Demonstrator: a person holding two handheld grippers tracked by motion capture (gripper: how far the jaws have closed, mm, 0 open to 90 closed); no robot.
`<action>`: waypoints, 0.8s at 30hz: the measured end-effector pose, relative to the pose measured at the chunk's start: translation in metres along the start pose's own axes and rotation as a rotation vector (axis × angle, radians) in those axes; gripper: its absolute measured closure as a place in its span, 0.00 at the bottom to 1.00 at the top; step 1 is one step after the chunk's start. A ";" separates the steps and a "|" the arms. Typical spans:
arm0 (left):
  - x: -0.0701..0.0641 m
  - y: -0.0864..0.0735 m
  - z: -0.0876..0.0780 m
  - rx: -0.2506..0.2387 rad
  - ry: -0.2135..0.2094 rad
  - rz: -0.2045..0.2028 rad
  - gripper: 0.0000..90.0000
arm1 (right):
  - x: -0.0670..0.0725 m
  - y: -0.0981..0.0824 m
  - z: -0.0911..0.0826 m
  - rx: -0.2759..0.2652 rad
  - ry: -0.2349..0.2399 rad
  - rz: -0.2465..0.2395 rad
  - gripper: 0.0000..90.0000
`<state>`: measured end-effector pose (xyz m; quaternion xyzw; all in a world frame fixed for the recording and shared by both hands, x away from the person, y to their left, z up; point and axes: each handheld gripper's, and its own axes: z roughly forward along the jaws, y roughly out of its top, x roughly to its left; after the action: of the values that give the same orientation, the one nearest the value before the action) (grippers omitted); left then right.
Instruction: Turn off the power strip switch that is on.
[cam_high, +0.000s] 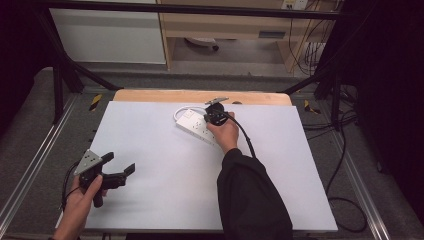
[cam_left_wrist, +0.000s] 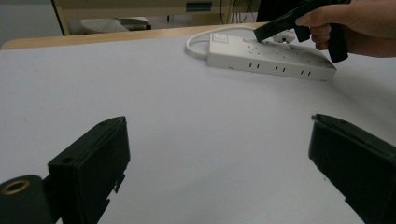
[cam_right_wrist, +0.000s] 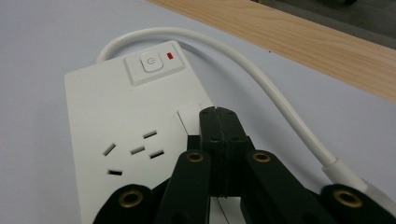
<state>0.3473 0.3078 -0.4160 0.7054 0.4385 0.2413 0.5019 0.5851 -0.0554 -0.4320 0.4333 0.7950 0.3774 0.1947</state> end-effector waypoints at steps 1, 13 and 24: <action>0.000 0.000 0.000 0.001 -0.001 0.003 0.06 | 0.000 -0.001 -0.001 -0.001 0.002 -0.013 1.00; 0.000 0.000 0.000 0.002 -0.002 0.004 0.06 | 0.001 0.001 -0.001 -0.008 -0.002 -0.015 1.00; 0.001 -0.001 0.000 0.001 -0.002 0.003 0.06 | 0.005 0.010 -0.013 -0.051 0.007 -0.016 1.00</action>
<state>0.3478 0.3087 -0.4170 0.7065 0.4372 0.2412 0.5015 0.5793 -0.0533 -0.4155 0.4202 0.7893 0.3975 0.2059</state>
